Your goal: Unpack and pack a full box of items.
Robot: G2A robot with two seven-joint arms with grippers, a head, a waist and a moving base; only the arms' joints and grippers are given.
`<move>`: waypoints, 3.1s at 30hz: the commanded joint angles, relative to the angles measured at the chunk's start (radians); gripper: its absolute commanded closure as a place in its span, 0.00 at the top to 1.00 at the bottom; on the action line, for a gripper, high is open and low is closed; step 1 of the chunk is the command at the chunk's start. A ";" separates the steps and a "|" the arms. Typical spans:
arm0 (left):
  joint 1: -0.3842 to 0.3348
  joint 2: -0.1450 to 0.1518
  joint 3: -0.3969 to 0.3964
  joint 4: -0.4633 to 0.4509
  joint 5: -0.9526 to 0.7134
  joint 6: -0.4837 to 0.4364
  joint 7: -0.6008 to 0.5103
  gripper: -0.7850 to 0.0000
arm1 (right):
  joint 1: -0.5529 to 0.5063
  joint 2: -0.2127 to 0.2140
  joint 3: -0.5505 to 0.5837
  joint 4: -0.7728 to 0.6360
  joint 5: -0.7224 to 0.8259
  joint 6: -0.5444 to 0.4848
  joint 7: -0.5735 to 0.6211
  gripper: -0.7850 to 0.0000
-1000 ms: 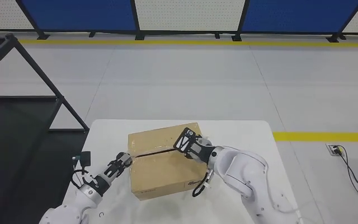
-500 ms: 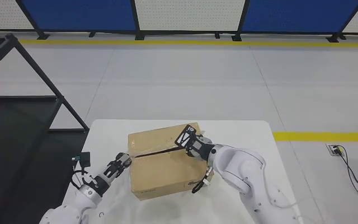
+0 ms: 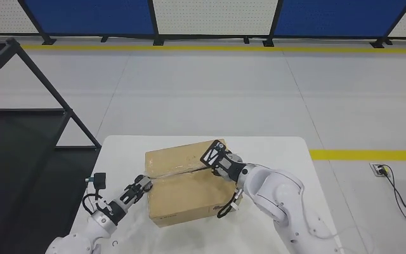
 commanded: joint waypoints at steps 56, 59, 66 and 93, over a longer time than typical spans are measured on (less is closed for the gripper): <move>0.013 -0.002 -0.036 -0.047 -0.169 -0.156 -0.054 0.00 | -0.028 0.009 0.014 -0.009 0.037 -0.006 0.013 0.00; 0.005 -0.002 -0.034 -0.068 -0.165 -0.161 -0.056 0.00 | -0.027 0.010 0.015 -0.009 0.035 -0.001 0.009 0.00; -0.067 -0.004 -0.004 -0.133 -0.158 -0.160 -0.063 0.00 | -0.034 0.011 0.024 -0.016 0.035 0.010 -0.009 0.00; -0.136 -0.007 -0.019 -0.163 -0.274 -0.202 -0.062 0.00 | -0.158 0.028 0.143 -0.157 -0.035 0.147 -0.277 0.00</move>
